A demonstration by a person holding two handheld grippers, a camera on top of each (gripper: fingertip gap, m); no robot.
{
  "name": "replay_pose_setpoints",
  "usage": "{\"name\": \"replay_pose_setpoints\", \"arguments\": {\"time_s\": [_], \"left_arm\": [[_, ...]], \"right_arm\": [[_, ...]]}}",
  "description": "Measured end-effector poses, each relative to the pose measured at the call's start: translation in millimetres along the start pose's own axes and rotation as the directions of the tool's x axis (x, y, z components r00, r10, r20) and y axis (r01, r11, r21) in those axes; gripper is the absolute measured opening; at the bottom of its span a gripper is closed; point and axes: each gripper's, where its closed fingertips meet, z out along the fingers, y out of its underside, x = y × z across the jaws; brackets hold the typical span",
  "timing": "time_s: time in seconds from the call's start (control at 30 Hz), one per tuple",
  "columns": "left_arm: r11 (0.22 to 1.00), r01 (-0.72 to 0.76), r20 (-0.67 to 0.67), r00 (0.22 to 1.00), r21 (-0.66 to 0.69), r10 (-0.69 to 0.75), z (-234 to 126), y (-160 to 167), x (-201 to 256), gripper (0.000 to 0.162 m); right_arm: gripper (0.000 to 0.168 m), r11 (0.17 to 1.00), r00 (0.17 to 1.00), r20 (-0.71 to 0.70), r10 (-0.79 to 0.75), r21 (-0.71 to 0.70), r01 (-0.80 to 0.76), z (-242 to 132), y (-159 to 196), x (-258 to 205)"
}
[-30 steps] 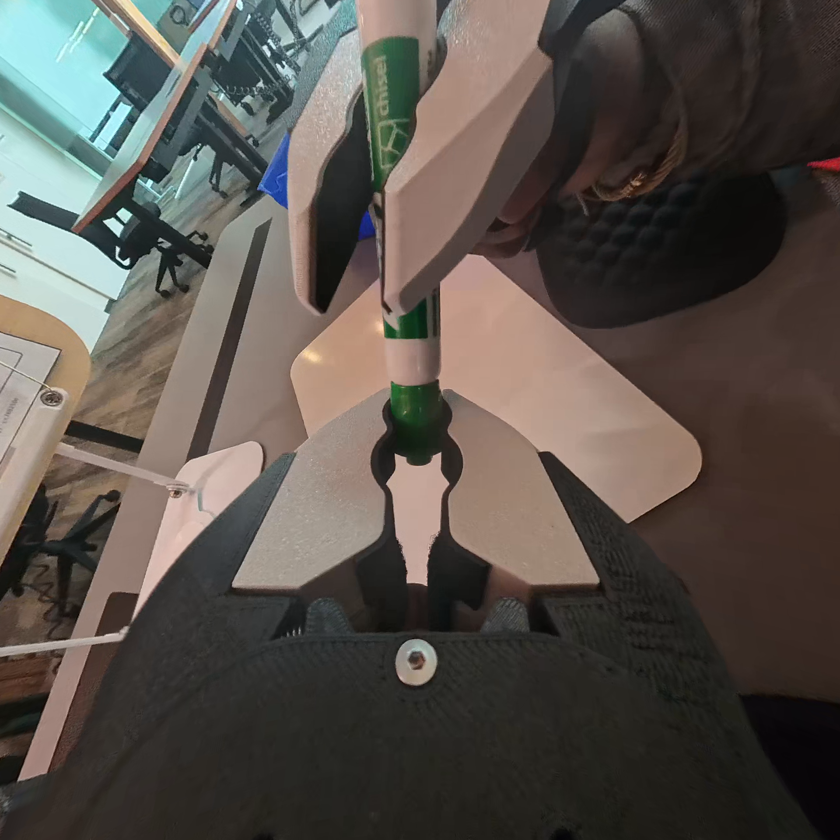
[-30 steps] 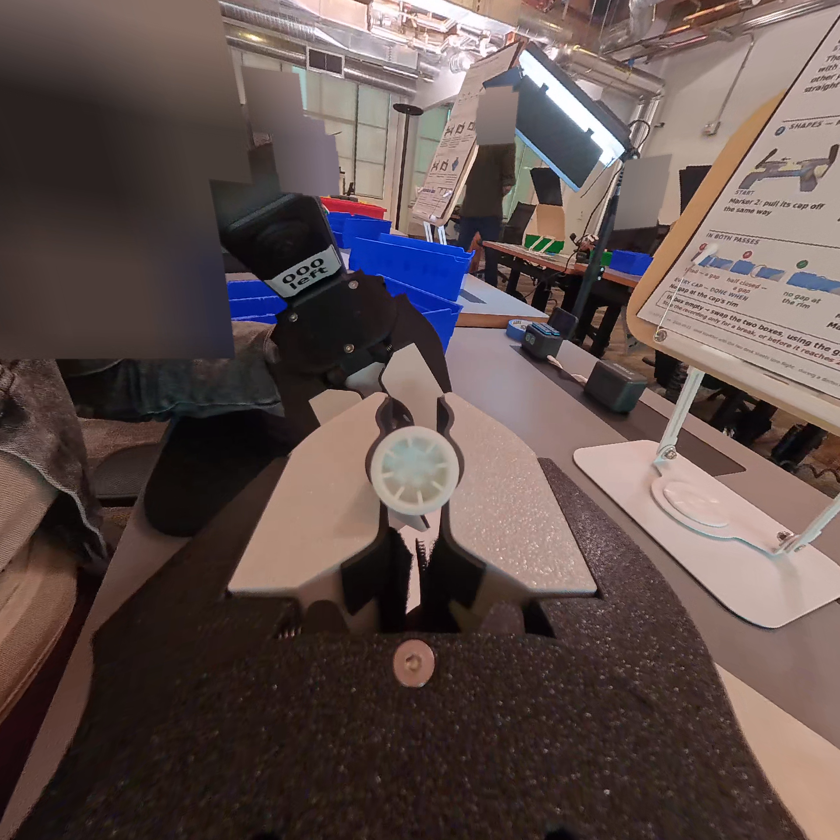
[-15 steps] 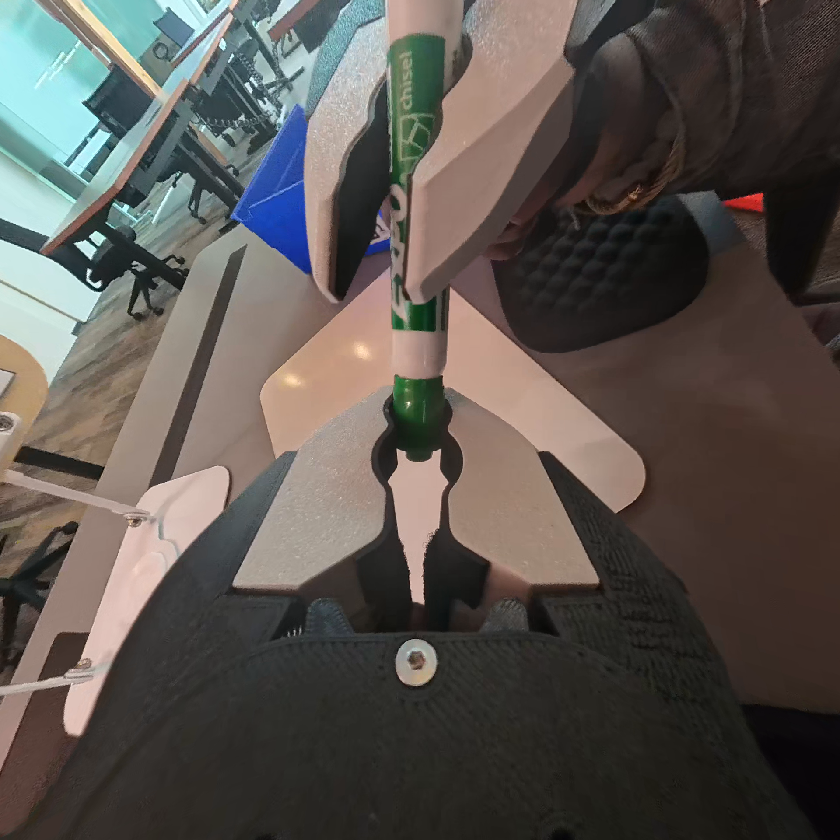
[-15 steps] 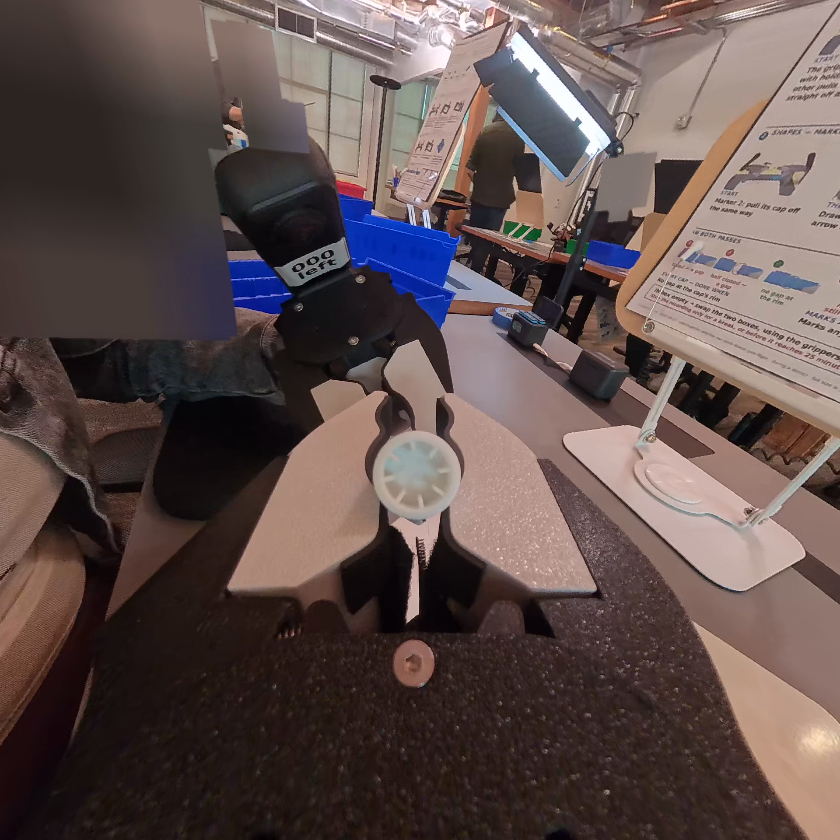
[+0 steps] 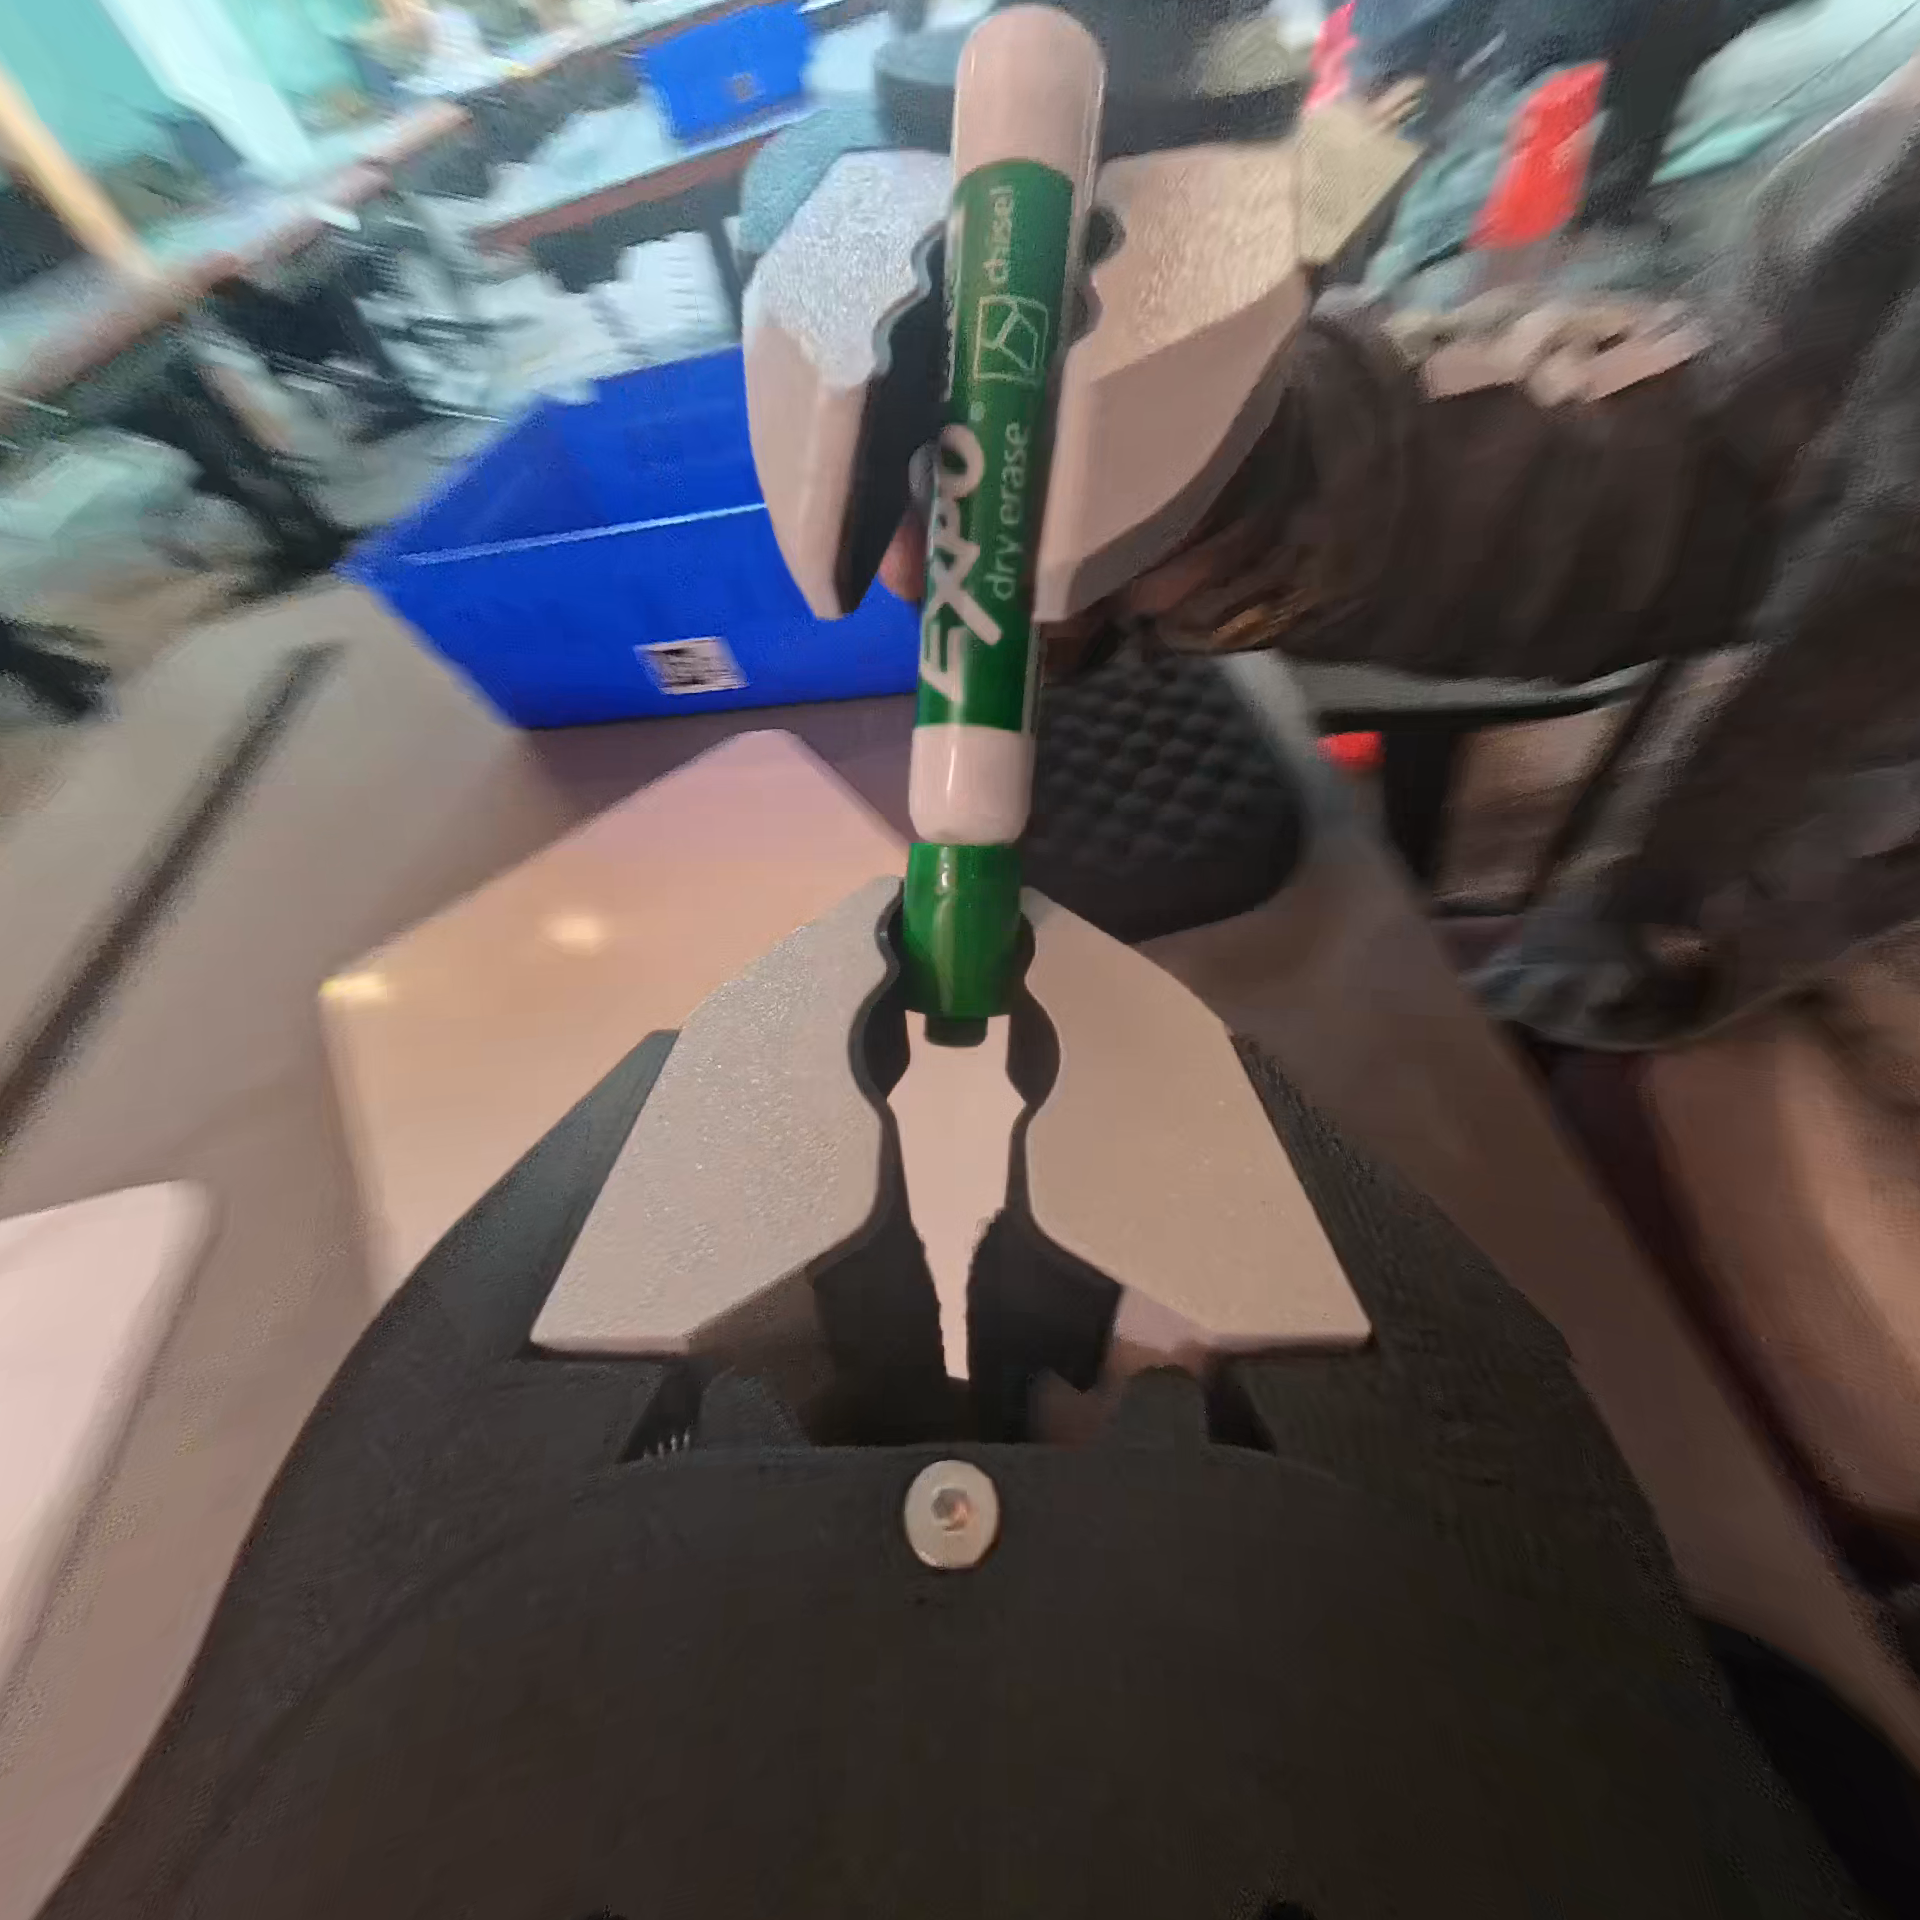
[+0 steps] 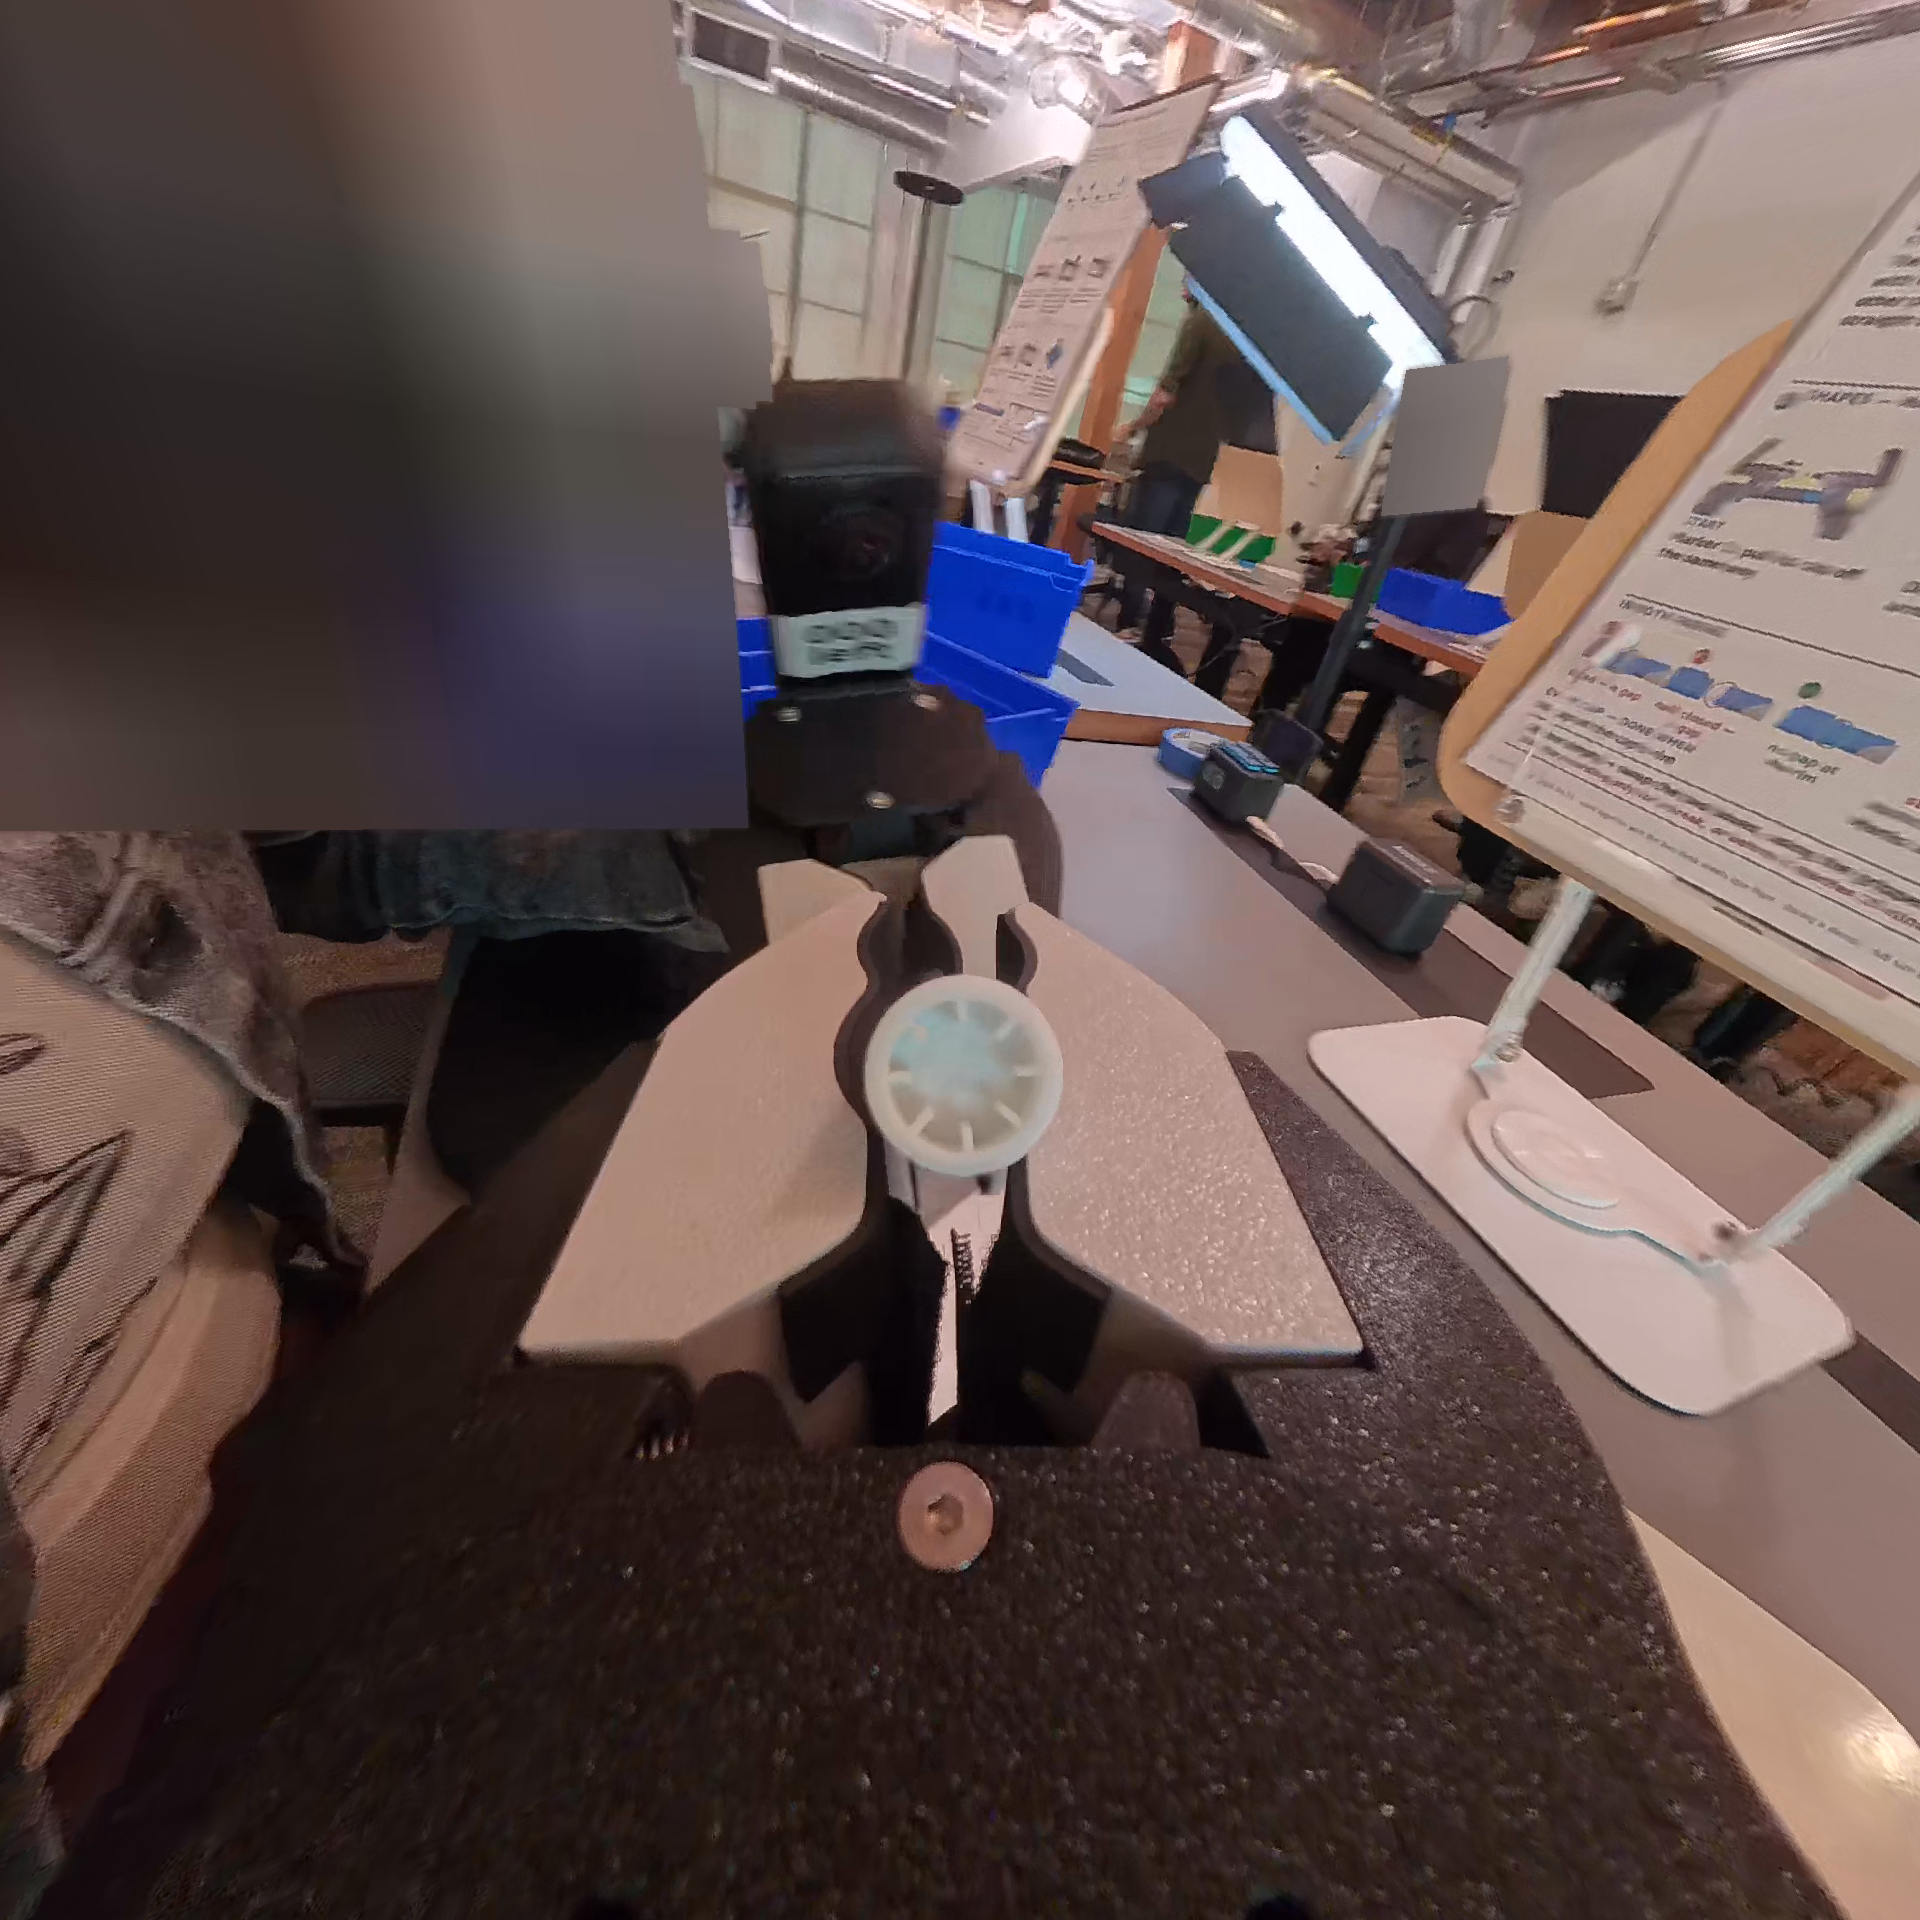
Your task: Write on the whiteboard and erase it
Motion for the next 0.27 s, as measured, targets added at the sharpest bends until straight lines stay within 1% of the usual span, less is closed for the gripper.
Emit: {"name": "replay_pose_setpoints", "arguments": {"time_s": [0.07, 0.1, 0.13, 0.17, 0.2, 0.23, 0.27], "left_arm": [[0.981, 0.185, -0.197, 0.966, 0.063, -0.169, -5, -8, 17, 0.015], [0.969, 0.239, -0.251, 0.944, 0.069, -0.215, -7, -10, 20, 0.015], [0.965, 0.254, -0.264, 0.937, 0.073, -0.227, -7, -9, 21, 0.015], [0.965, 0.25, -0.246, 0.943, 0.075, -0.225, -7, -9, 19, 0.015], [0.977, 0.199, -0.178, 0.967, 0.073, -0.184, -6, -8, 14, 0.015], [0.995, 0.079, -0.024, 0.997, 0.069, -0.078, -5, -8, 1, 0.015], [0.996, -0.084, 0.177, 0.981, 0.032, 0.077, -6, -10, -15, 0.015]], "right_arm": [[0.019, 1.0, 0.999, 0.047, 0.019, 0.017, -0.02, -1, -6, -7], [0.019, 1.0, 0.998, 0.057, 0.02, 0.012, -0.021, 0, -7, -8], [0.018, 1.0, 0.998, 0.062, 0.011, 0.002, -0.011, 0, -7, -9], [0.019, 1.0, 0.998, 0.061, -0.004, -0.005, 0.005, 1, -6, -8], [0.019, 1.0, 0.999, 0.051, -0.014, -0.01, 0.014, 0, -6, -6], [0.019, 1.0, 1.0, 0.019, -0.001, -0.008, 0.001, -1, -8, 0], [0.019, 0.999, 0.999, -0.025, 0.029, 0.018, -0.028, -4, -13, 9]]}}
